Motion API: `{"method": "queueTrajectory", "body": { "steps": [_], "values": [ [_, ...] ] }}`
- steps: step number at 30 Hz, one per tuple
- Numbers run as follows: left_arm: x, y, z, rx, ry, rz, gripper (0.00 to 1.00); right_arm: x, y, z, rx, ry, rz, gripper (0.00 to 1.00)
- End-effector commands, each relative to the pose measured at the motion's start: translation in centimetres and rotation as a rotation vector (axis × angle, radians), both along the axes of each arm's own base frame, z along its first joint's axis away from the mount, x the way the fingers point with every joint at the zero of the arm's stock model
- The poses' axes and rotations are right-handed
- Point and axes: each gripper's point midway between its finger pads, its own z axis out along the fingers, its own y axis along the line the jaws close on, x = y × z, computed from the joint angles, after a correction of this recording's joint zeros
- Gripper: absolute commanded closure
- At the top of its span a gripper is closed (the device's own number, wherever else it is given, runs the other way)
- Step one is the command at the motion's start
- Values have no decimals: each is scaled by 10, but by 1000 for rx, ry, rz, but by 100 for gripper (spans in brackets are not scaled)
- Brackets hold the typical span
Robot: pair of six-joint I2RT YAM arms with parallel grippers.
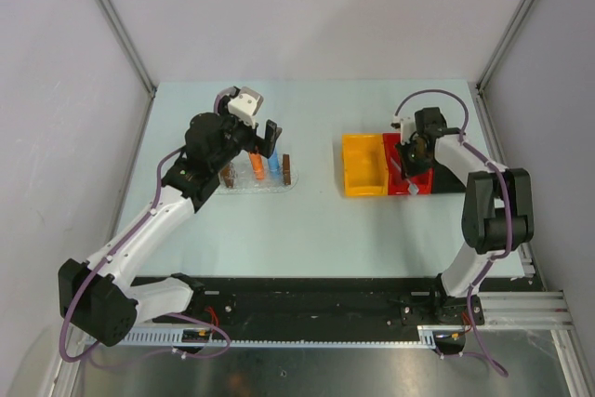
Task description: Prepare toiletry sets of a toothbrush and toothpaste on the tray
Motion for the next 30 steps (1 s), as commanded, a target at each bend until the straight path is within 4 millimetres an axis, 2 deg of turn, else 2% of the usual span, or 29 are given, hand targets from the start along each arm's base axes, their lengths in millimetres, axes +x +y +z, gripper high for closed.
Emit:
{"method": "queueTrajectory", "body": {
  "steps": [1, 8, 14, 21, 24, 30],
  "values": [
    [1, 3, 8, 21, -48, -5, 0, 6, 1, 39, 16, -101, 1, 89],
    [1, -3, 9, 27, -54, -38, 0, 1, -6, 81, 3, -160, -12, 93],
    [-14, -27, 12, 58, -90, -214, 0, -3, -1, 124, 19, -220, 12, 97],
    [-38, -59, 18, 156, -143, -433, 0, -20, 37, 173, 125, -253, 152, 100],
    [-48, -71, 22, 230, -207, -499, 0, -30, 58, 184, 162, -226, 230, 100],
    [-58, -89, 26, 338, -280, -546, 0, -46, 92, 188, 199, -176, 343, 100]
  ]
}}
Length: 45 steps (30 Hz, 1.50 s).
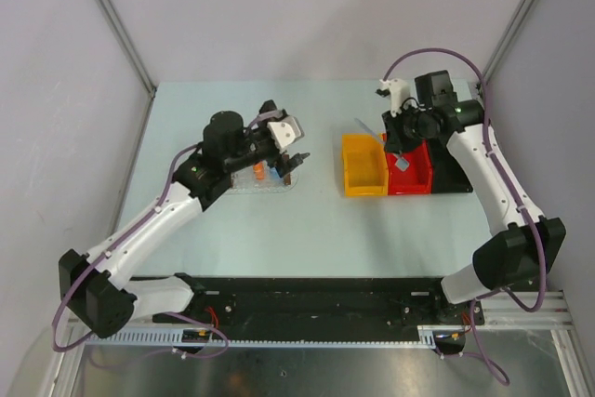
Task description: Prepare toiletry sets of a toothbrush and toothpaste on the tray
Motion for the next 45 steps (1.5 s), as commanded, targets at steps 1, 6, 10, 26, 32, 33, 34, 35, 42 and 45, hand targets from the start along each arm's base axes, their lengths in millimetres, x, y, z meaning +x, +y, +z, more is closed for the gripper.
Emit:
{"method": "queueTrajectory", "body": {
  "steps": [1, 6, 10, 26, 32, 33, 34, 35, 42, 45],
  "values": [
    [-9, -16, 17, 108, -165, -94, 0, -18, 24, 7, 24, 52, 107, 100],
    [-17, -36, 2, 239, -262, -139, 0, -31, 48, 5, 31, 79, 206, 100],
    [-22, -49, -16, 341, -311, -178, 0, -43, 61, 4, 41, 105, 273, 100],
    [-15, -83, -49, 506, -373, -229, 0, -76, 85, 17, 127, 131, 427, 100],
    [-7, -88, -55, 530, -375, -226, 5, -83, 87, 19, 146, 140, 458, 100],
    [-6, -90, -57, 534, -371, -226, 7, -84, 87, 19, 148, 140, 459, 100],
    [-6, -90, -58, 537, -371, -226, 9, -84, 88, 20, 154, 140, 464, 100],
    [-5, -89, -59, 542, -372, -225, 13, -87, 88, 21, 157, 140, 469, 100],
    [-5, -90, -62, 538, -354, -222, 39, -89, 88, 20, 157, 143, 472, 100],
    [-4, -90, -62, 536, -349, -213, 49, -87, 87, 19, 151, 142, 465, 100]
  ]
}}
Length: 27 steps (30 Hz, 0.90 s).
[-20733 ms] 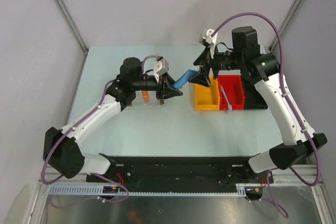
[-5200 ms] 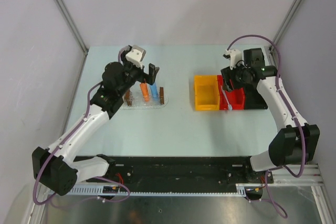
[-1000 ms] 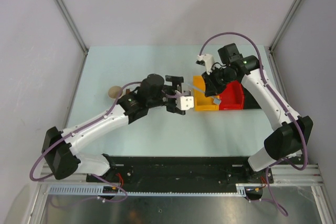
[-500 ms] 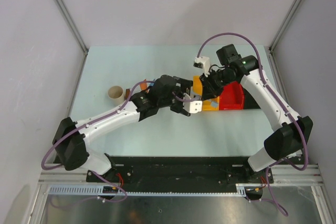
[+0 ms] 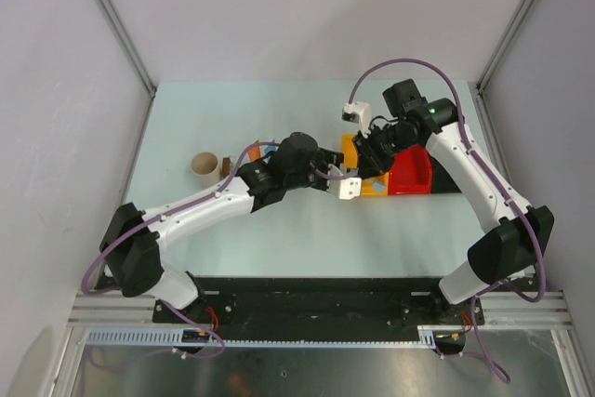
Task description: Prepare toiletry sets of a toothbrush and toothpaste on the tray
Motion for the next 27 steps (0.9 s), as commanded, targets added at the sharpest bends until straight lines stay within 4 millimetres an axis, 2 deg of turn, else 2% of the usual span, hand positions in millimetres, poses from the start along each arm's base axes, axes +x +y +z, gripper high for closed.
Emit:
{"method": "queueTrajectory", "body": {
  "steps": [1, 7, 8, 9, 10, 12, 15, 18, 19, 21, 22, 24, 27],
  "values": [
    [6, -7, 29, -53, -50, 9, 51, -6, 1, 20, 32, -51, 14, 100],
    [8, -5, 27, -42, -55, 24, 67, -2, 1, 16, 23, -48, 2, 100],
    [8, -5, 27, -42, -55, 24, 76, -2, 1, 16, 22, -47, 0, 100],
    [8, -5, 25, -40, -53, 22, 80, -2, 2, 16, 23, -47, 2, 100],
    [8, -5, 25, -41, -50, 22, 90, -1, 1, 16, 23, -46, 0, 100],
    [8, -5, 24, -46, -40, 28, 100, -2, 2, 16, 23, -46, 1, 100],
    [7, -7, 24, -63, -21, 33, 100, -2, 2, 16, 24, -47, 1, 100],
    [7, -7, 23, -71, -6, 44, 100, -1, 1, 19, 27, -57, -5, 88],
    [7, -7, 22, -72, -1, 48, 100, -1, 1, 21, 29, -63, -4, 80],
    [6, -7, 20, -75, 11, 52, 100, 1, -1, 25, 34, -72, -17, 70],
    [6, -7, 19, -76, 16, 57, 100, 3, -1, 27, 41, -81, -23, 58],
    [5, -6, 19, -79, 21, 62, 100, 7, -4, 32, 47, -92, -35, 47],
    [3, -5, 19, -91, 34, 69, 100, 14, -8, 40, 58, -116, -60, 39]
  ]
}}
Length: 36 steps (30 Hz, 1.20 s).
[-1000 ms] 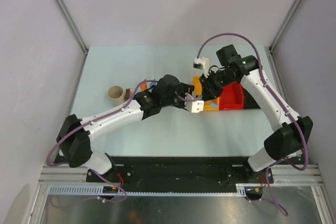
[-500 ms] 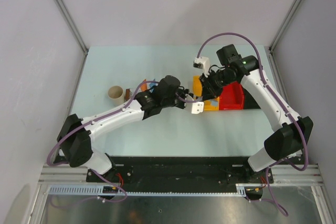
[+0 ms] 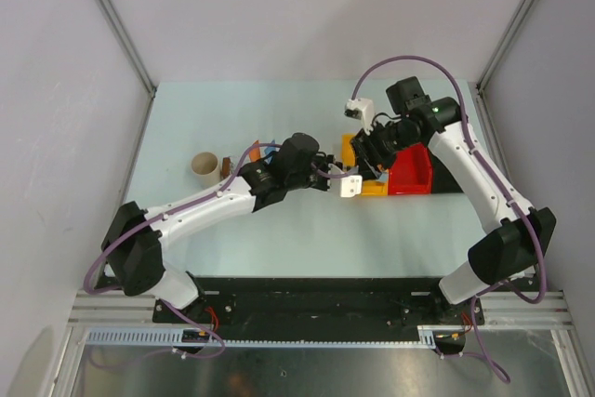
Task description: Prepare toiletry sets of a toothbrush and toothpaste on the tray
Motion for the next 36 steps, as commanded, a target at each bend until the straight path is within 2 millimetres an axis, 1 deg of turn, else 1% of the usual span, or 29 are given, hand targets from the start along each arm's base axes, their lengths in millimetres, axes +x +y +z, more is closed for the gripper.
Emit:
{"method": "queueTrajectory", "body": {
  "steps": [1, 2, 3, 5, 6, 8, 9, 11, 12, 14, 15, 16, 18, 19, 23, 25, 26, 28, 29, 30, 32, 34, 35, 36],
  "values": [
    [2, -7, 30, -98, -16, 26, 100, 12, -6, 40, 59, -110, -43, 37],
    [1, -6, 28, -96, -11, 26, 100, 14, -7, 43, 68, -118, -49, 35],
    [0, -6, 27, -96, -8, 25, 100, 18, -8, 51, 80, -142, -58, 33],
    [-2, -4, 25, -101, 5, 31, 100, 26, -15, 61, 92, -170, -94, 32],
    [-2, -3, 24, -104, 9, 37, 100, 32, -18, 71, 106, -206, -110, 32],
    [-3, -1, 22, -115, 29, 60, 100, 40, -26, 83, 125, -236, -154, 31],
    [-2, -1, 23, -122, 37, 69, 100, 44, -29, 94, 143, -273, -171, 30],
    [-2, -1, 26, -167, 83, 105, 100, 50, -38, 106, 173, -301, -221, 30],
    [-1, 0, 29, -189, 99, 117, 100, 53, -41, 118, 195, -345, -238, 30],
    [-2, -2, 38, -252, 151, 143, 100, 58, -49, 126, 215, -375, -290, 30],
    [-2, -2, 43, -276, 165, 149, 100, 62, -50, 135, 231, -418, -300, 30],
    [-1, -3, 52, -319, 192, 169, 100, 58, -54, 141, 243, -444, -312, 29],
    [0, -3, 59, -361, 224, 188, 100, 59, -56, 154, 272, -492, -331, 28],
    [-1, -4, 67, -401, 253, 205, 100, 55, -57, 161, 283, -514, -336, 28],
    [4, -3, 83, -505, 344, 250, 100, 49, -58, 178, 326, -579, -340, 27],
    [6, -4, 94, -572, 404, 276, 100, 47, -57, 183, 342, -587, -343, 26],
    [11, 0, 98, -599, 425, 296, 100, 45, -57, 186, 351, -596, -340, 26],
    [11, 0, 111, -666, 479, 301, 100, 43, -54, 186, 370, -586, -330, 26],
    [13, 3, 117, -696, 491, 310, 100, 44, -52, 189, 381, -593, -323, 26],
    [12, 1, 124, -735, 515, 303, 100, 44, -51, 186, 389, -585, -317, 26],
    [12, 5, 138, -789, 529, 298, 100, 41, -44, 191, 431, -584, -289, 26],
    [7, 2, 151, -844, 566, 272, 100, 39, -37, 191, 469, -556, -264, 26],
    [5, 2, 159, -872, 582, 260, 100, 40, -34, 196, 491, -570, -250, 26],
    [0, -2, 163, -896, 634, 244, 100, 37, -28, 196, 509, -560, -227, 26]
  ]
}}
